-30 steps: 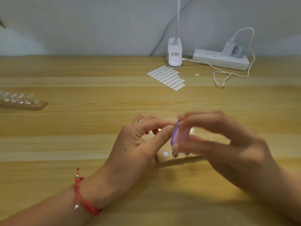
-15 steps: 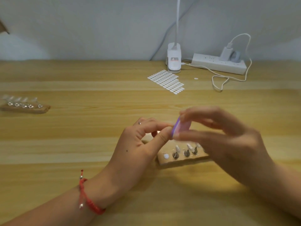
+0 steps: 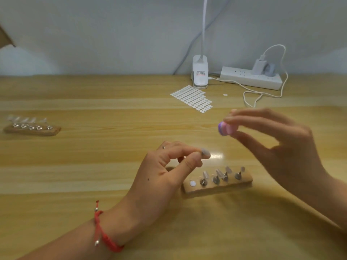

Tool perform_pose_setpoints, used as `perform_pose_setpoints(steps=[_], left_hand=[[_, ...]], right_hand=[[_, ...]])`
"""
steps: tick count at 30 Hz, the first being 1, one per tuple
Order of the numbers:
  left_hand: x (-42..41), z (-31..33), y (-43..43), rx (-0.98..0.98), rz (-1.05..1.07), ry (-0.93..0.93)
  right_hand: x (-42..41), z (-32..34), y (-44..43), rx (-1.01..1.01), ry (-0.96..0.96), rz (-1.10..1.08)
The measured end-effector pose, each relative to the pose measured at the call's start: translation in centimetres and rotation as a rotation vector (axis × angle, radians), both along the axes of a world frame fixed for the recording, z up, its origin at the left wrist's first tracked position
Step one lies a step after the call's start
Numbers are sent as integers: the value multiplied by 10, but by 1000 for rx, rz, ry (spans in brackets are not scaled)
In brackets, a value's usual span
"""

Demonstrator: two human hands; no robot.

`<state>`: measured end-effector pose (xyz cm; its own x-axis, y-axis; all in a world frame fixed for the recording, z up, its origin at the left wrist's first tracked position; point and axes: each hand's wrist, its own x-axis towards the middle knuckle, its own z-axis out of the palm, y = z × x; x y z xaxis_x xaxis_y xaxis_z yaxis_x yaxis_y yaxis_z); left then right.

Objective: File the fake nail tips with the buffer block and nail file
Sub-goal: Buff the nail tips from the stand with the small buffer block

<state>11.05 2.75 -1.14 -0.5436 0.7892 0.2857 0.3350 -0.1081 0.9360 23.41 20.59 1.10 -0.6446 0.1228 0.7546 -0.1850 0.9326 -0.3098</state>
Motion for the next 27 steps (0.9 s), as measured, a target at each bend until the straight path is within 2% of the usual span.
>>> perform_pose_setpoints(steps=[2, 6, 8, 17, 20, 23, 27], left_hand=[[0, 0, 0, -6, 1, -19], [-1, 0, 1, 19, -12, -9], [-1, -1, 1, 27, -10, -19], [-2, -2, 2, 14, 11, -41], [-2, -2, 2, 28, 22, -64], [-2, -2, 3, 17, 27, -36], [-2, -2, 3, 27, 24, -54]], right_hand=[[2, 3, 1, -1, 13, 5], [0, -10, -18, 137, -38, 192], [-1, -12, -17, 189, -67, 200], [-2, -16, -20, 121, -22, 181], [-2, -18, -20, 168, -39, 214], [-2, -19, -21, 74, -11, 211], [-3, -19, -21, 129, -21, 207]])
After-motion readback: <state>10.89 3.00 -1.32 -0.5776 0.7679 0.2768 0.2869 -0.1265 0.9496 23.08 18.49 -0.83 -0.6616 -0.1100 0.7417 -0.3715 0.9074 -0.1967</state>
